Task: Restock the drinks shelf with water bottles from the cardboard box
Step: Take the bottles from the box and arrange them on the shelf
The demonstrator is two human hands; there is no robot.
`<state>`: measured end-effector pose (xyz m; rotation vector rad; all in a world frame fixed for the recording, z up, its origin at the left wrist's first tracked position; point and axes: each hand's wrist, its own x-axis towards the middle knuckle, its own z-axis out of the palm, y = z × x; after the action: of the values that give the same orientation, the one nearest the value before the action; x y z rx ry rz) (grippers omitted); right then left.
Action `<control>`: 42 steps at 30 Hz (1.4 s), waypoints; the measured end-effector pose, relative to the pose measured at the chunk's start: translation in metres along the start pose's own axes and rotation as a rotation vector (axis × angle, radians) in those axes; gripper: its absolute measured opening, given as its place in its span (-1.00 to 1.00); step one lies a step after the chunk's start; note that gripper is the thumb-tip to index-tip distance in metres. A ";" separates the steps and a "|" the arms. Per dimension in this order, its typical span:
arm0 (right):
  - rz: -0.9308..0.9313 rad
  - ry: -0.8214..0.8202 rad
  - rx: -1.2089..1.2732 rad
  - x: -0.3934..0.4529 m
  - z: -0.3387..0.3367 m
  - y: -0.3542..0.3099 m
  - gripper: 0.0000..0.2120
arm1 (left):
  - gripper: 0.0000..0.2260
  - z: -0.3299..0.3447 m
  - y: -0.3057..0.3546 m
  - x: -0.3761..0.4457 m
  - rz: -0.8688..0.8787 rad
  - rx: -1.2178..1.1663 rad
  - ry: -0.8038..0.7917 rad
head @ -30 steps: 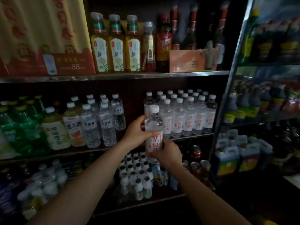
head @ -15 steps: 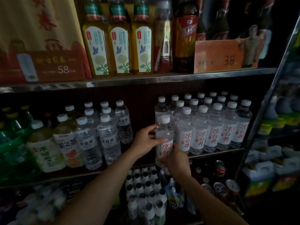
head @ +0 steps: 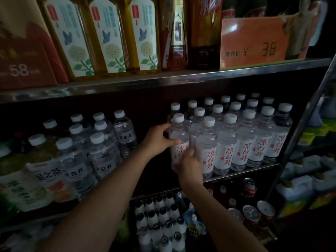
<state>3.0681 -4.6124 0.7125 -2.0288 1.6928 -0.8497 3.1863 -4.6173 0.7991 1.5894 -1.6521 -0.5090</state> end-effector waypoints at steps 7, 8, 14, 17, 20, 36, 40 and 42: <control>0.147 -0.031 -0.053 0.022 0.010 -0.013 -0.46 | -0.52 0.007 -0.006 0.023 0.017 0.035 0.032; 0.149 -0.031 -0.057 0.023 0.010 -0.012 -0.47 | -0.51 0.007 -0.008 0.023 0.011 0.018 0.034; 0.127 0.012 0.061 0.012 0.009 -0.008 -0.58 | -0.42 0.010 -0.008 0.014 -0.031 -0.042 0.063; 0.088 -0.074 0.240 0.003 0.013 0.002 -0.39 | -0.40 0.010 0.001 0.010 -0.091 -0.080 0.071; 0.043 -0.173 0.376 -0.014 0.013 0.011 -0.21 | -0.41 0.013 0.013 0.002 -0.158 -0.128 0.067; 0.072 -0.084 0.126 -0.170 -0.146 0.071 -0.49 | -0.73 0.013 0.052 -0.199 -0.356 -0.140 -0.129; 0.142 -0.097 0.070 -0.249 -0.180 0.093 -0.43 | -0.75 0.040 0.067 -0.273 -0.302 -0.133 -0.201; 0.169 -0.096 0.035 -0.285 -0.196 0.103 -0.47 | -0.78 0.055 0.081 -0.307 -0.308 -0.130 -0.265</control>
<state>2.8352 -4.3376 0.7347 -1.8421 1.7546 -0.7093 3.0678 -4.3226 0.7479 1.7448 -1.5290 -1.0032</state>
